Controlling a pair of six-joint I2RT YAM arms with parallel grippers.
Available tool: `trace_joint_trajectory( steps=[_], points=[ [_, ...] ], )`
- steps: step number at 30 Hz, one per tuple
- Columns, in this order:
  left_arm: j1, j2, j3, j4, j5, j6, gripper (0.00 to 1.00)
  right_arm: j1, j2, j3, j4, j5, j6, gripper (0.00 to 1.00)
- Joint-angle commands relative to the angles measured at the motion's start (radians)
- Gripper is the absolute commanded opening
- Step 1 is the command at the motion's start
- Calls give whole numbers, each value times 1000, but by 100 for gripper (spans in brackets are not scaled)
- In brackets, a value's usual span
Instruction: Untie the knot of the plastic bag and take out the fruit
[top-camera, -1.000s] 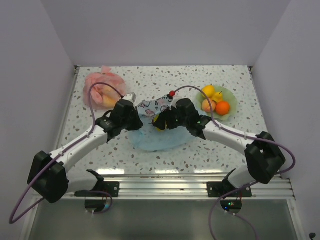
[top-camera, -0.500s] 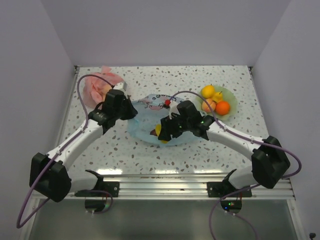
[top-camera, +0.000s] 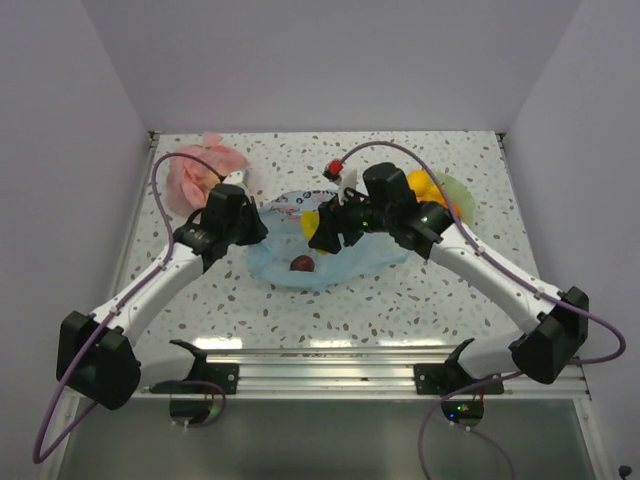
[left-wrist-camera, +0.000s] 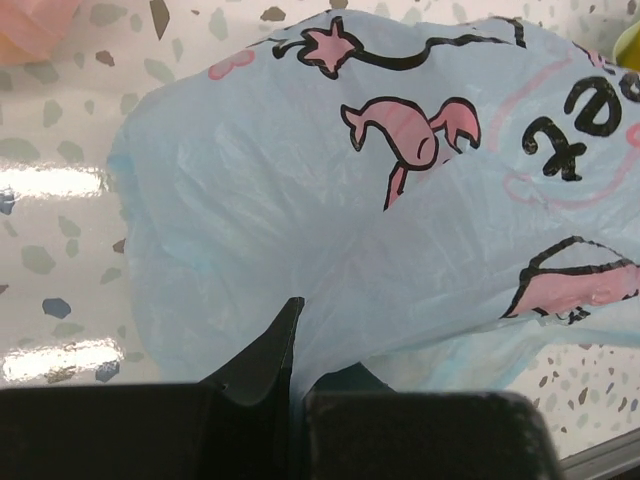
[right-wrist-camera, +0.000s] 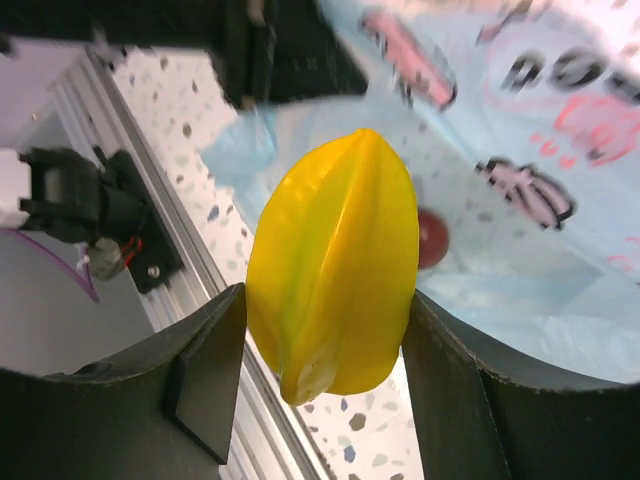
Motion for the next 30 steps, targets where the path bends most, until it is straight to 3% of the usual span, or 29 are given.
trace_joint_trajectory(
  steps=[1,6,12,17,20,30],
  points=[
    [10,-4,-30,1,-21,23,0,-28,-66,148,-131,44,-79,6],
    [10,-24,-42,-5,-23,32,0,-169,-89,211,-165,97,-90,4],
    [12,-64,-67,-14,-3,31,0,-310,-67,260,-154,266,-101,1],
    [10,-111,-82,-22,16,26,0,-506,20,315,-171,462,3,1],
    [12,-137,-94,-27,23,28,0,-623,93,340,-182,476,103,1],
    [12,-170,-117,-28,52,37,0,-799,199,109,-39,487,307,5]
  ],
)
